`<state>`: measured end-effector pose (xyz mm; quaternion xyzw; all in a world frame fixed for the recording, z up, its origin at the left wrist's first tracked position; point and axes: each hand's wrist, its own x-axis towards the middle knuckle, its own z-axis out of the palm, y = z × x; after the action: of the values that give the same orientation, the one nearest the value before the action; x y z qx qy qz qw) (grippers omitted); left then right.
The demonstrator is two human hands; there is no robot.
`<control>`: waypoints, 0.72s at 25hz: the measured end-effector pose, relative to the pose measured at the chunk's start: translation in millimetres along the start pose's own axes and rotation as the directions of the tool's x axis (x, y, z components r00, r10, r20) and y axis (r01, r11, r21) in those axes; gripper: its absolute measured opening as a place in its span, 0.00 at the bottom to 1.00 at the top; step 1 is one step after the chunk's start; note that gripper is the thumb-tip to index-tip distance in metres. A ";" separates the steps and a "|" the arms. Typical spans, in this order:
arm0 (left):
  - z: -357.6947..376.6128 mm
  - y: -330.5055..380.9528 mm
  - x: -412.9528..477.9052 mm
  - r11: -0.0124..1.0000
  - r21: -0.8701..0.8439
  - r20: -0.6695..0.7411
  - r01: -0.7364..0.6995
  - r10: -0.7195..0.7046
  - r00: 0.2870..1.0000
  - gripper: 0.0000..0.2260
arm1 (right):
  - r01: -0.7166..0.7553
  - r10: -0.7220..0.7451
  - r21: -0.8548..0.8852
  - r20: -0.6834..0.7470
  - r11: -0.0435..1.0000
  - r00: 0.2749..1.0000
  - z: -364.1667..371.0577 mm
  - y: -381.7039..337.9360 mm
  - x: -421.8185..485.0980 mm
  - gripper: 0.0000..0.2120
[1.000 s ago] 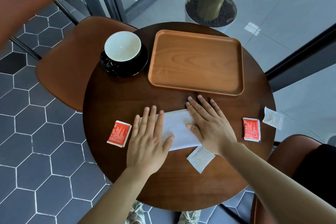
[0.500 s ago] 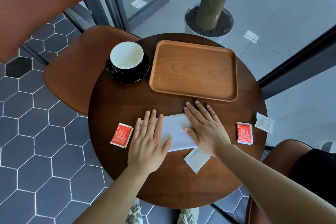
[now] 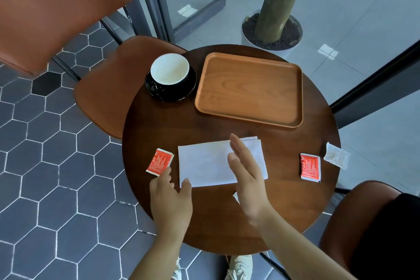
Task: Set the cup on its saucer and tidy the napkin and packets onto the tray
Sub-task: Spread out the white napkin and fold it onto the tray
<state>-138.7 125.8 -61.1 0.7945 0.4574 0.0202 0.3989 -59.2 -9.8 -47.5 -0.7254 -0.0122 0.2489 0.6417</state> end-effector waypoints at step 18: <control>4.9 6.6 28.6 0.847 -0.449 0.162 0.283 -0.234 0.959 0.09 | -0.020 0.016 0.181 0.025 0.983 1.000 30.0 14.5 29.6 0.24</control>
<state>-115.4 142.3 -69.7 0.6057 0.5210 0.0360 0.6003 -48.9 25.4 -72.9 -0.6611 0.0094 0.2632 0.7025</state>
